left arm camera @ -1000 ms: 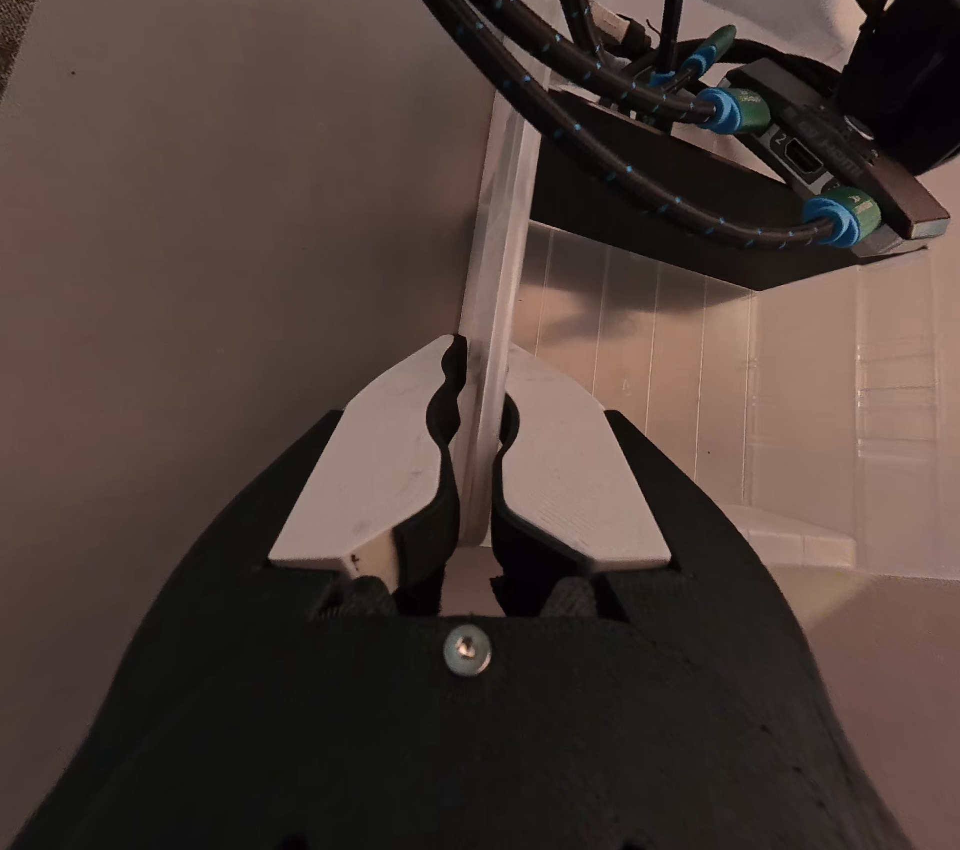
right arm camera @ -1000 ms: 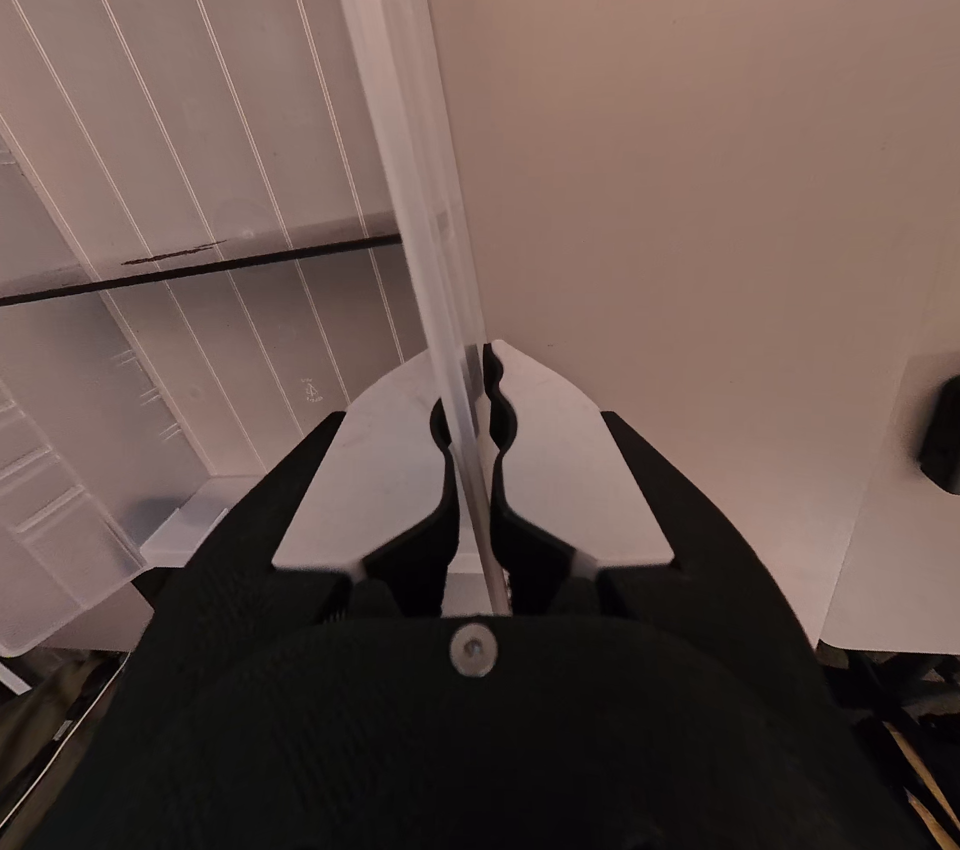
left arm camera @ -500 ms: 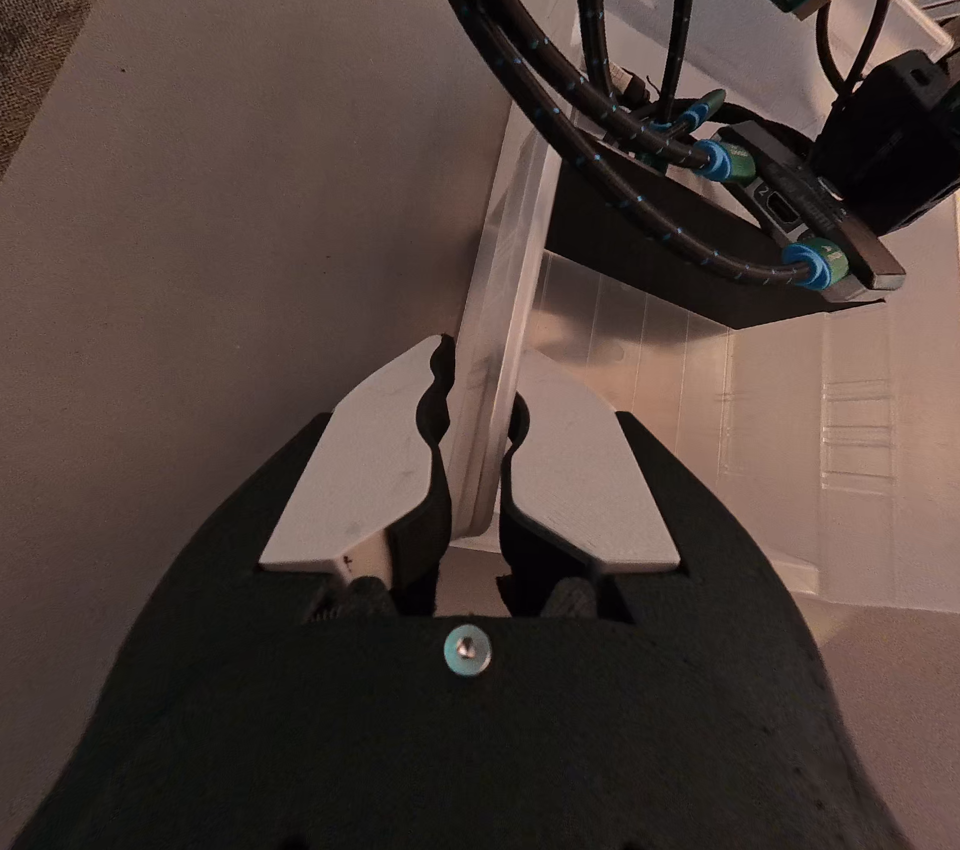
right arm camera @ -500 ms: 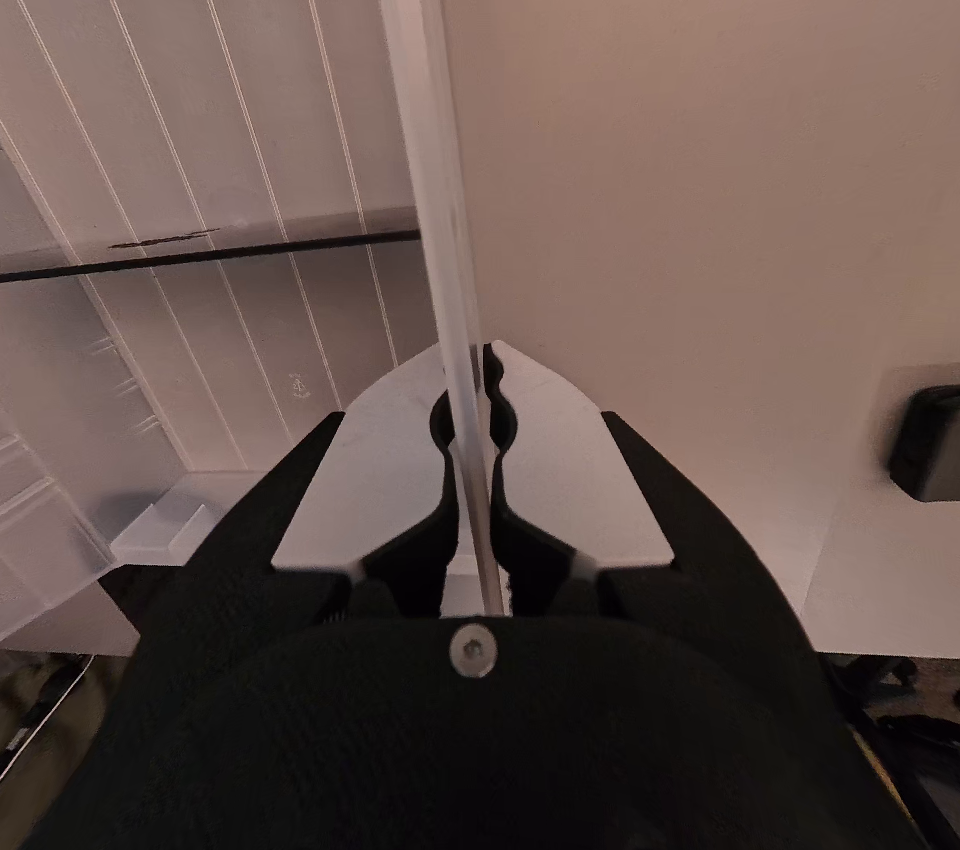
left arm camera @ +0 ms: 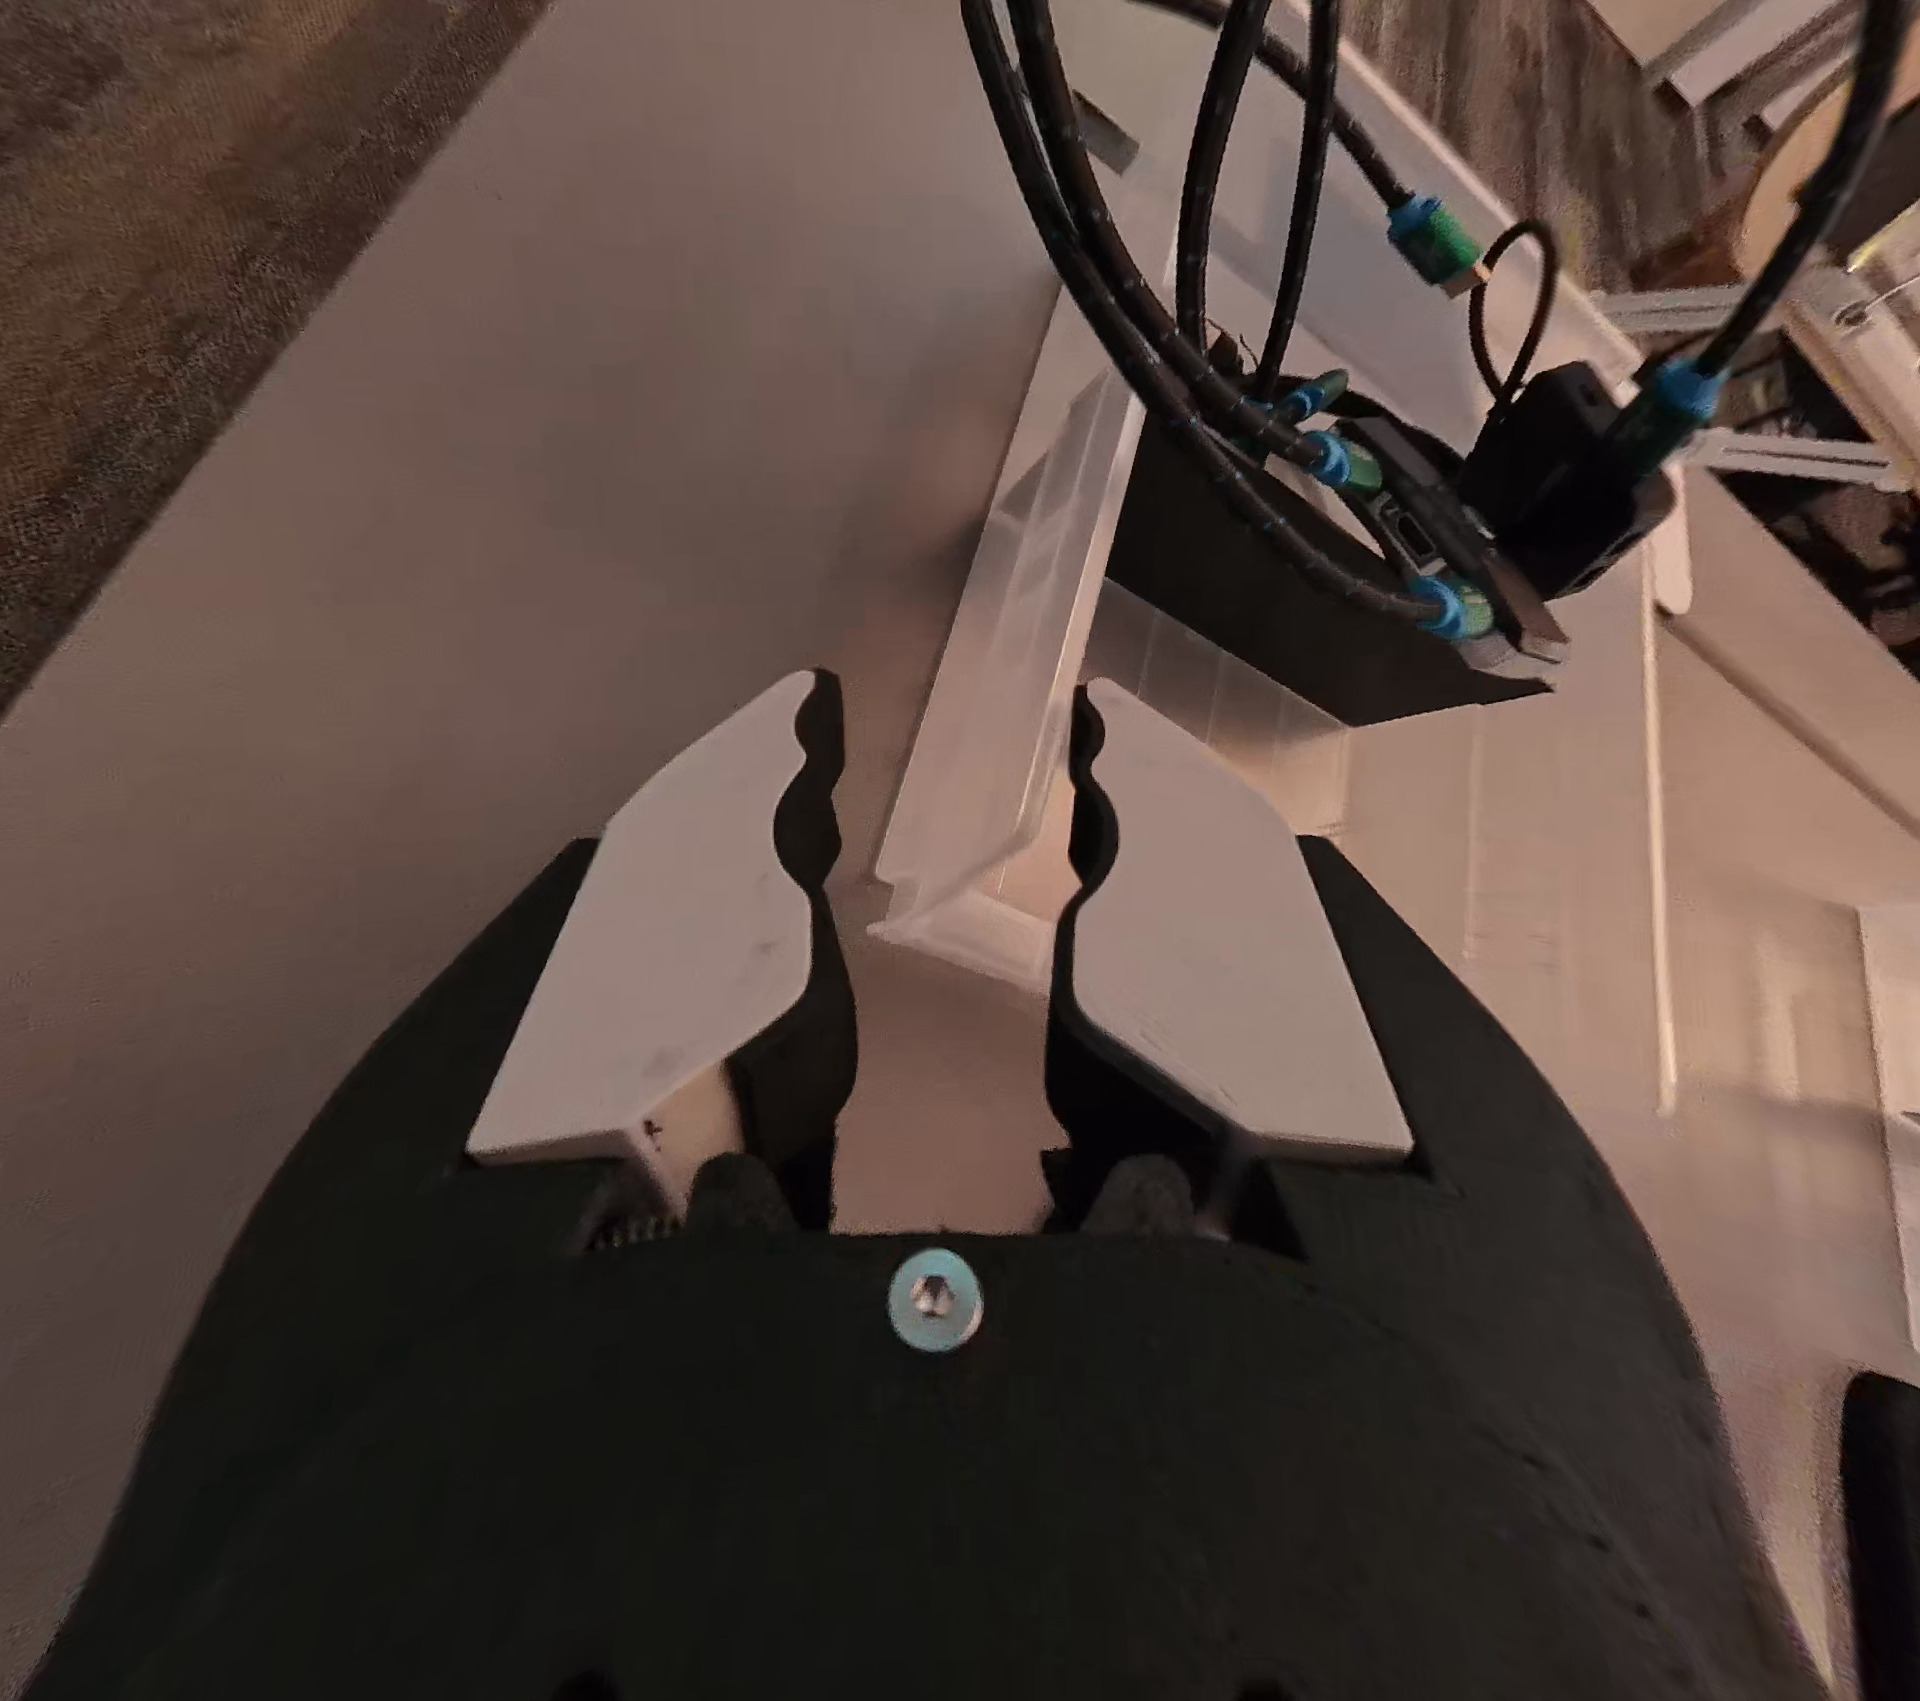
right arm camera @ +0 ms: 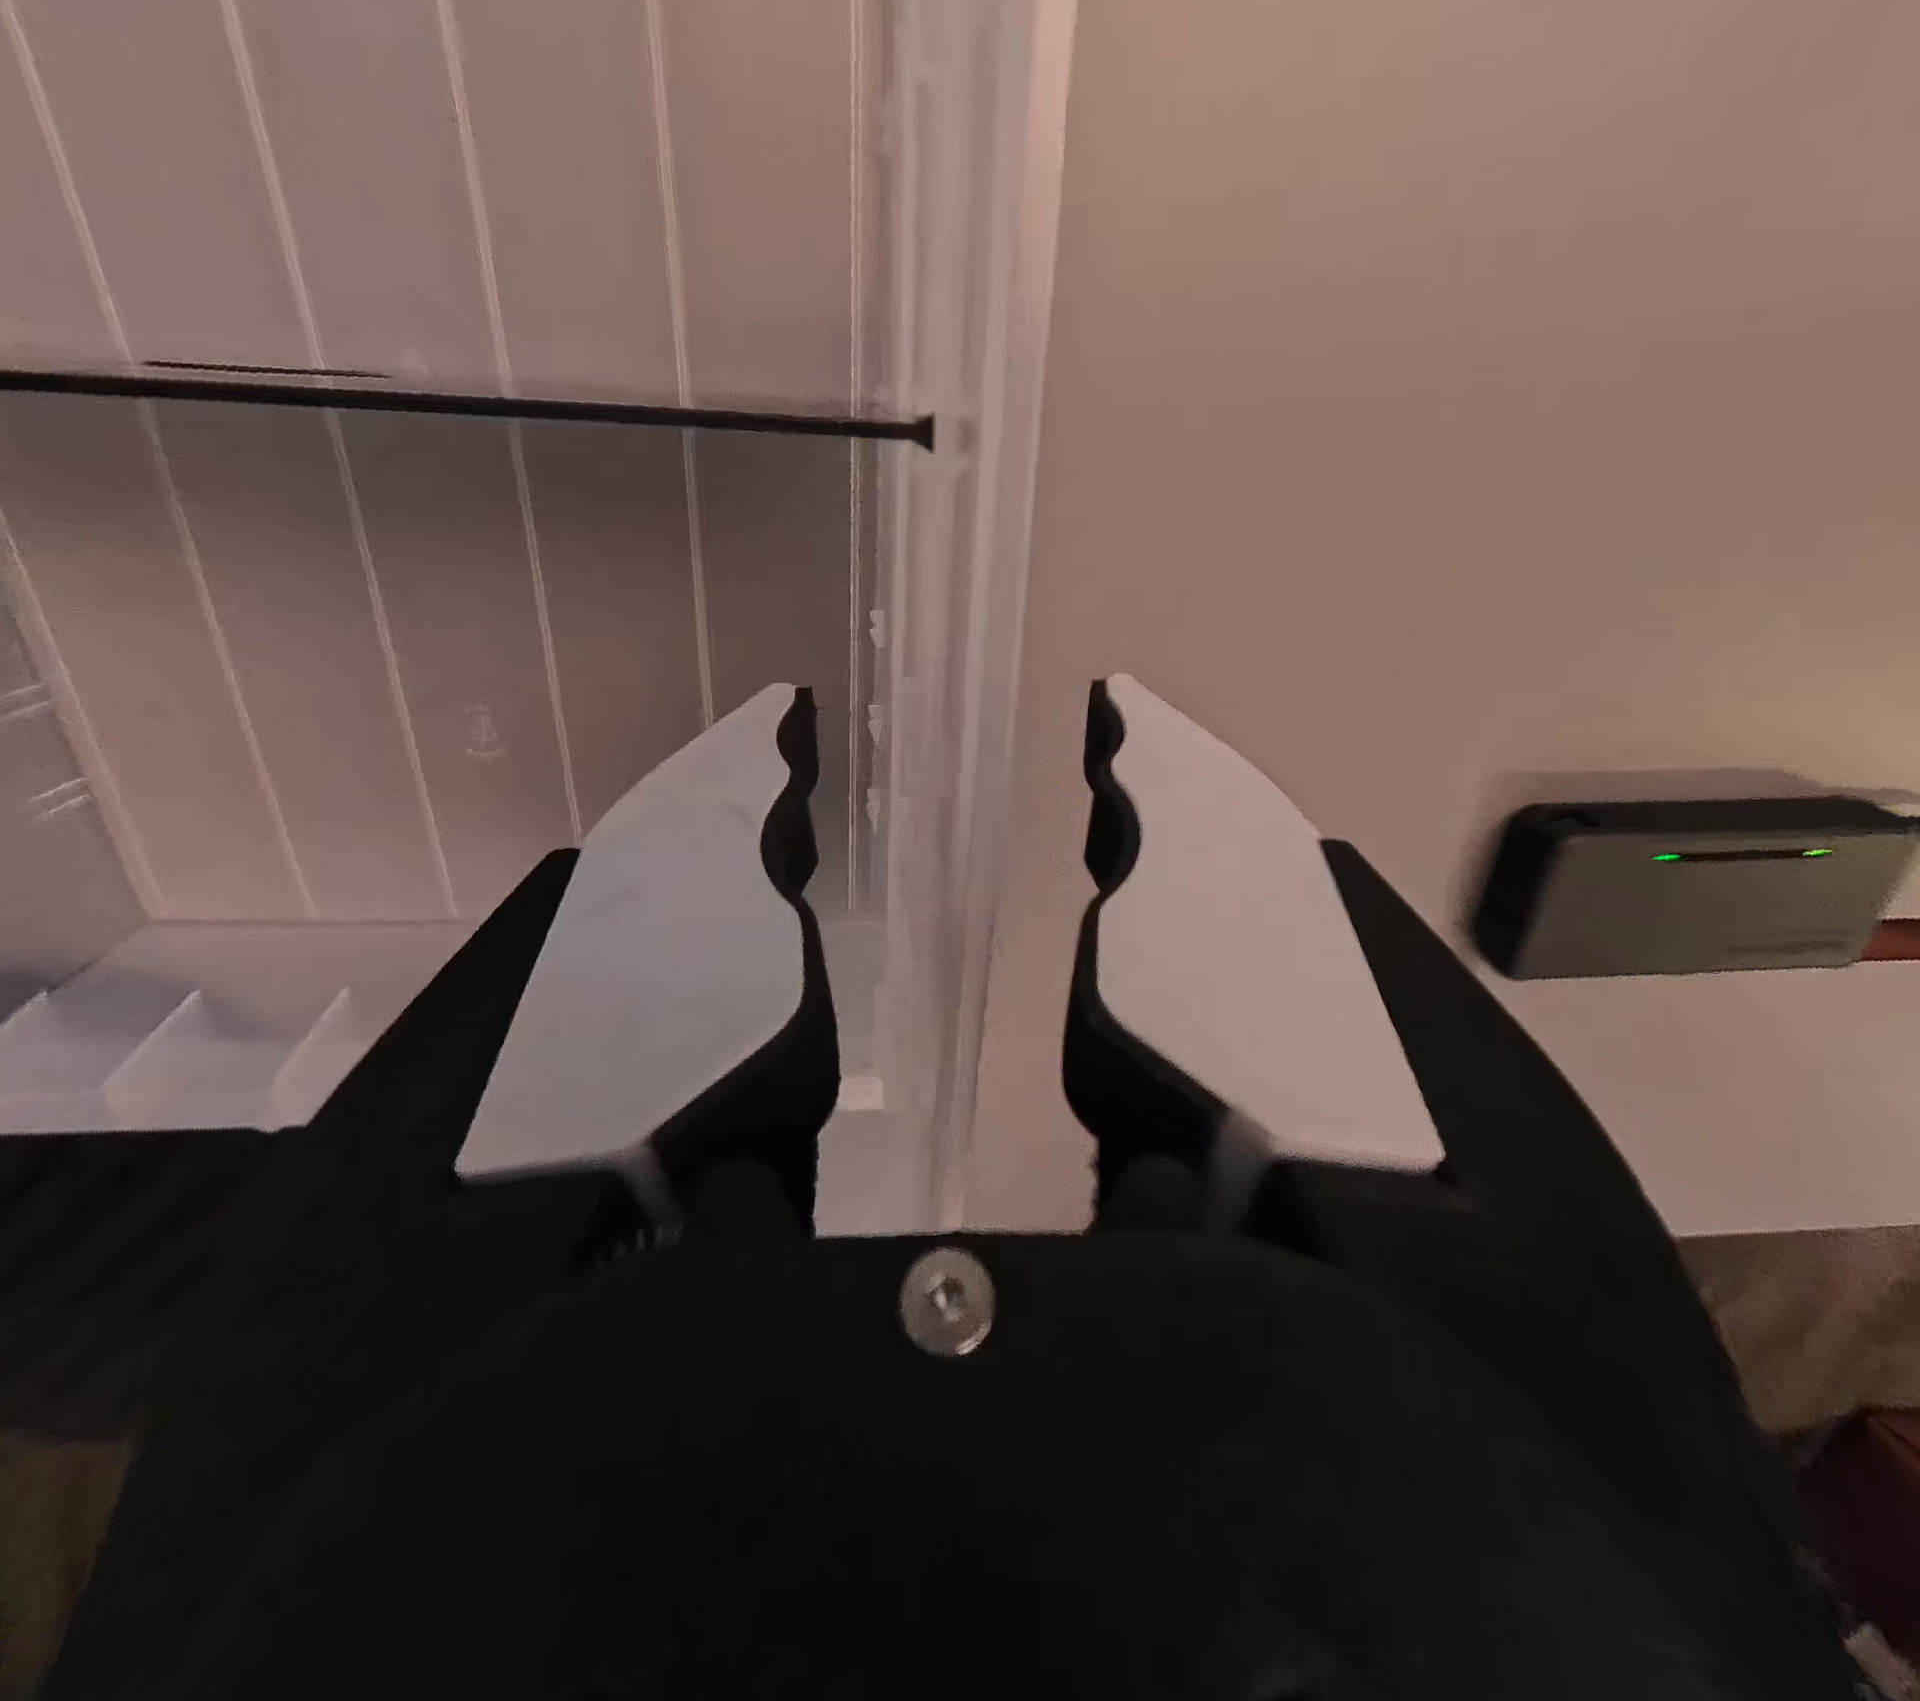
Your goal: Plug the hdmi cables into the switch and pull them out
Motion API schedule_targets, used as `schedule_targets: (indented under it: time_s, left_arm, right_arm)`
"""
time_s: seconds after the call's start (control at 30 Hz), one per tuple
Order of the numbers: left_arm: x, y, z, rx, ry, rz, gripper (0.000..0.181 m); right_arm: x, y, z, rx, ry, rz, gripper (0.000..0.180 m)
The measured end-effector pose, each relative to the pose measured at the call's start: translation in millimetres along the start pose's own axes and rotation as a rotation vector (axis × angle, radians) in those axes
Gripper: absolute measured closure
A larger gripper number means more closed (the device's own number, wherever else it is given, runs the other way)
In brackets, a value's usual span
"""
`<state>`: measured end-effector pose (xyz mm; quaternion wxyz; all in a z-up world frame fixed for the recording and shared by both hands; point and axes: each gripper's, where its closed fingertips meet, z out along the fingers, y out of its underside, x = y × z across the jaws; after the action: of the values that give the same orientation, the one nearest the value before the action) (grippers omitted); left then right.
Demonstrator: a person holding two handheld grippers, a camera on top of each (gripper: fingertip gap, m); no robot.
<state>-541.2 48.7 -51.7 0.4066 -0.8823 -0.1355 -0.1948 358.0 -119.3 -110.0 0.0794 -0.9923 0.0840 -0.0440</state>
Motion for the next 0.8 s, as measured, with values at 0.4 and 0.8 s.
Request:
schedule_targets:
  time_s: [0.4,0.8]
  left_arm:
    - [89,-69,-129,0.604,0.111,0.412,0.141]
    - [208,-45,-38,0.421,0.255,0.672,0.122]
  right_arm:
    - [-46,-92,-157,0.768,0.45,-0.289,0.114]
    - [-273,-109,-288,1.648,0.302,-0.526,0.103]
